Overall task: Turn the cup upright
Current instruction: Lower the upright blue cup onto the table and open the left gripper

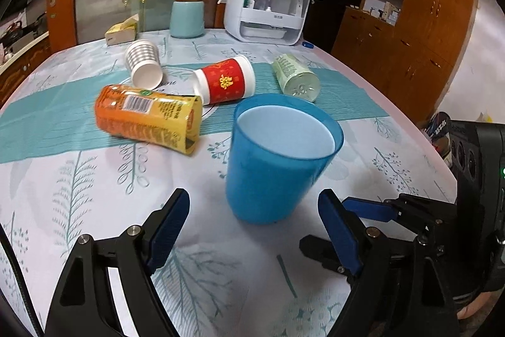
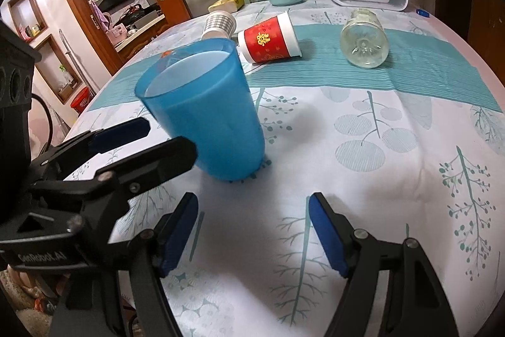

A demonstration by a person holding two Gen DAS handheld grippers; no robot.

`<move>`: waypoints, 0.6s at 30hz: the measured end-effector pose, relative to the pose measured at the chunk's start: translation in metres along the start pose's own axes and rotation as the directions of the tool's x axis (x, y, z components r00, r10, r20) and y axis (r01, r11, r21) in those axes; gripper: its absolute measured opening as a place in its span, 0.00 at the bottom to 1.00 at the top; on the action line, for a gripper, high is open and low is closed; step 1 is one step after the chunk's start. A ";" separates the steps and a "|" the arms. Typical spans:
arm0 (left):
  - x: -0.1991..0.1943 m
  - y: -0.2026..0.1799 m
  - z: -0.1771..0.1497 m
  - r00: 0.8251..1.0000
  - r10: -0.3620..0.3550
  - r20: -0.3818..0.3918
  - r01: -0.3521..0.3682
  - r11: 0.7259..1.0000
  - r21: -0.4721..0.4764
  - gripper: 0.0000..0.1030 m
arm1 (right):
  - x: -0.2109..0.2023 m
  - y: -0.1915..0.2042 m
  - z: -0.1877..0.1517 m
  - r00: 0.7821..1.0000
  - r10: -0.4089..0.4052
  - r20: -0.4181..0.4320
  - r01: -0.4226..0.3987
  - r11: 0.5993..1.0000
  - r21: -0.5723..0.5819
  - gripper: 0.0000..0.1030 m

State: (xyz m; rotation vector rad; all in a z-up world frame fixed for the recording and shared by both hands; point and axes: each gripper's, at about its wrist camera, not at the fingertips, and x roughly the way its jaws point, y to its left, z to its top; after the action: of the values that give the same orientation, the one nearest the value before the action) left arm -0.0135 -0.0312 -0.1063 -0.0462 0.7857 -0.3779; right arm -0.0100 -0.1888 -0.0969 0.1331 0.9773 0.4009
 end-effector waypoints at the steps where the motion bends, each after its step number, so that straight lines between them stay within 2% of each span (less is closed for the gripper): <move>1: -0.002 0.001 -0.001 1.000 0.002 0.001 -0.002 1.000 -0.002 0.80 | -0.001 0.000 0.000 1.000 0.000 0.001 0.000 1.000 0.000 0.71; 10: -0.025 0.003 -0.009 0.999 0.054 -0.005 -0.054 0.998 -0.008 0.80 | -0.017 0.004 -0.007 1.000 -0.008 0.028 0.009 1.000 -0.011 0.71; 16: -0.050 0.000 -0.002 0.994 0.104 0.027 -0.104 0.995 -0.008 0.81 | -0.039 0.010 -0.008 0.997 -0.045 0.064 0.046 0.999 -0.018 0.71; 18: -0.056 -0.001 0.001 0.993 0.111 0.032 -0.111 0.994 -0.008 0.84 | -0.045 0.012 -0.008 0.996 -0.055 0.075 0.057 0.998 -0.022 0.71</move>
State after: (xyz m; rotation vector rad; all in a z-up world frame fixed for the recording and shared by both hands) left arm -0.0497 -0.0125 -0.0672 -0.0148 0.7543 -0.2688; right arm -0.0425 -0.1958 -0.0629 0.0978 0.9007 0.3537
